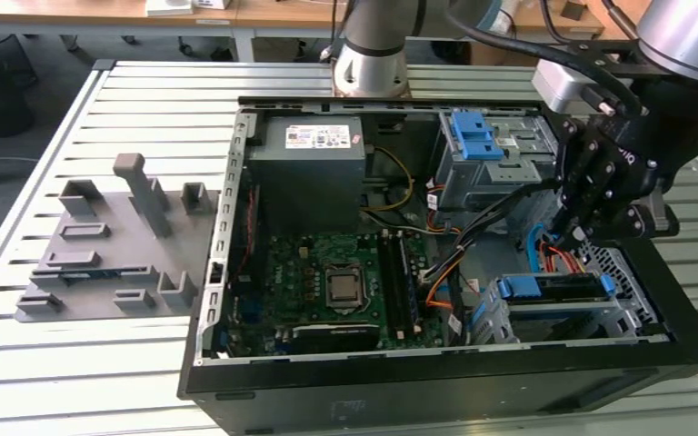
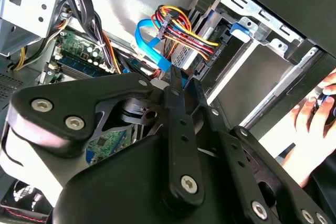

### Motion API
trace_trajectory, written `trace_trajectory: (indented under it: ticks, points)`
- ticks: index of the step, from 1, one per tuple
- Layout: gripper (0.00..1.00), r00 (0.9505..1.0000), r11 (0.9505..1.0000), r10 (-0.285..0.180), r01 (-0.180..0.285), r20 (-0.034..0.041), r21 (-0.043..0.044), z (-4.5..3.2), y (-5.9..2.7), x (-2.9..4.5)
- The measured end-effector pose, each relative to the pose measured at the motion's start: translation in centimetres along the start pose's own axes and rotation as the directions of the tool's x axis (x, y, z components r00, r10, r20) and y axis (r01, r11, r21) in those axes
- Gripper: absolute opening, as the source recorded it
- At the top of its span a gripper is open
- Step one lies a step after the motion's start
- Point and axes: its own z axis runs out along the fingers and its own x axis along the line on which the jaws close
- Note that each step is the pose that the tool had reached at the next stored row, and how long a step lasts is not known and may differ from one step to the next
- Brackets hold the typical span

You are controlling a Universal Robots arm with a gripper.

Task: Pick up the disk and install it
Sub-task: 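Insert the second disk wire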

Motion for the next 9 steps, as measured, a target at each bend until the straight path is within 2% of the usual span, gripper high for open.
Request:
trace_trajectory:
  ticks: [4, 5, 9]
  points:
    - [0.24, 1.0000, 1.0000, 0.000, 0.000, 0.0000, 0.0000, 0.01, 0.00, 0.00]
    - [0.17, 1.0000, 1.0000, 0.000, 0.000, 0.0000, 0.0000, 0.02, 0.00, 0.00]
    - [0.17, 1.0000, 1.0000, 0.000, 0.000, 0.0000, 0.0002, 0.02, 0.00, 0.00]
